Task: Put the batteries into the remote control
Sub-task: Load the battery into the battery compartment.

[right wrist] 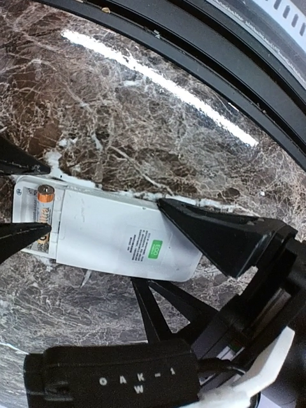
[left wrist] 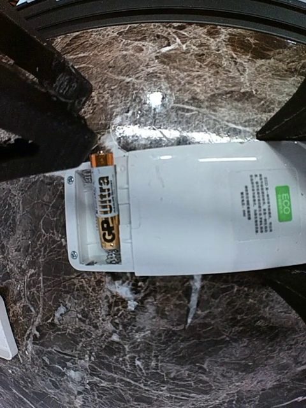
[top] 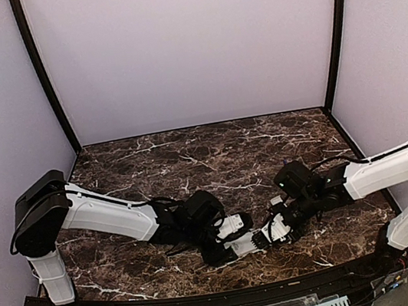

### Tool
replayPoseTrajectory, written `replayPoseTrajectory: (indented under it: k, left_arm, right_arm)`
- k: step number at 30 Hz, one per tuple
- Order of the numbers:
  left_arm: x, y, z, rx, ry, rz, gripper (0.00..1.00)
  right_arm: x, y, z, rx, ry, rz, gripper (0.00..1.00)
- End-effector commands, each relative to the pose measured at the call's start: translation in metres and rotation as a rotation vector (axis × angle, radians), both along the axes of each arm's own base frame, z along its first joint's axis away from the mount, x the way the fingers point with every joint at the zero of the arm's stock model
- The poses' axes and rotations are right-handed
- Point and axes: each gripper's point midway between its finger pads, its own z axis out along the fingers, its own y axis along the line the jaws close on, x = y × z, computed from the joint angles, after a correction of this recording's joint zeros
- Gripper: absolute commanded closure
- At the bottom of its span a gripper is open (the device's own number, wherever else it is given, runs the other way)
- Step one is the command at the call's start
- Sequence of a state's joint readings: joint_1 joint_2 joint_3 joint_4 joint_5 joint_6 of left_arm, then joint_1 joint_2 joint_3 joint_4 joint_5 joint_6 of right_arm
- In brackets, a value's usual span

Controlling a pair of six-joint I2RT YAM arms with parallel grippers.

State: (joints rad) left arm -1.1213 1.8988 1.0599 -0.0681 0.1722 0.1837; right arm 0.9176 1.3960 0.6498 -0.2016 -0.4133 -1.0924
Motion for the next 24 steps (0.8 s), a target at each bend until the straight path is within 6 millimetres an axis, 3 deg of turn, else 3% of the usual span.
replayPoseTrajectory:
  k: [1,24]
  left_arm:
    - [-0.027,0.065,-0.065,0.293,0.127,0.015,0.38]
    - [-0.028,0.065,-0.067,0.298,0.134,0.016,0.39]
  right_arm:
    - [-0.003,-0.003,-0.012,-0.02,-0.031,0.012,0.78]
    - [0.001,0.001,-0.022,-0.038,-0.035,-0.003,0.83]
